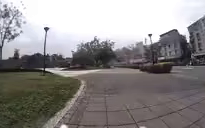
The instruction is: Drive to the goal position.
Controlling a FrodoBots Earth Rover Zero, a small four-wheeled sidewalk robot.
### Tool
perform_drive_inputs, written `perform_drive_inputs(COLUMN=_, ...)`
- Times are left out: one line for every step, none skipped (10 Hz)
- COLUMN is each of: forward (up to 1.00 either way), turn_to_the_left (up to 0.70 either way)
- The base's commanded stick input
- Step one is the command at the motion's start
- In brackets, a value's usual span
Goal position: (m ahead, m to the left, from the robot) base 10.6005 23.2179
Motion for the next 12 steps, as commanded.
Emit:
perform_drive_inputs(forward=1.0, turn_to_the_left=0.0)
perform_drive_inputs(forward=1.0, turn_to_the_left=0.0)
perform_drive_inputs(forward=1.0, turn_to_the_left=0.0)
perform_drive_inputs(forward=1.0, turn_to_the_left=0.0)
perform_drive_inputs(forward=1.0, turn_to_the_left=0.0)
perform_drive_inputs(forward=1.0, turn_to_the_left=0.0)
perform_drive_inputs(forward=1.0, turn_to_the_left=0.0)
perform_drive_inputs(forward=1.0, turn_to_the_left=0.0)
perform_drive_inputs(forward=1.0, turn_to_the_left=0.0)
perform_drive_inputs(forward=1.0, turn_to_the_left=0.0)
perform_drive_inputs(forward=1.0, turn_to_the_left=0.0)
perform_drive_inputs(forward=1.0, turn_to_the_left=0.26)
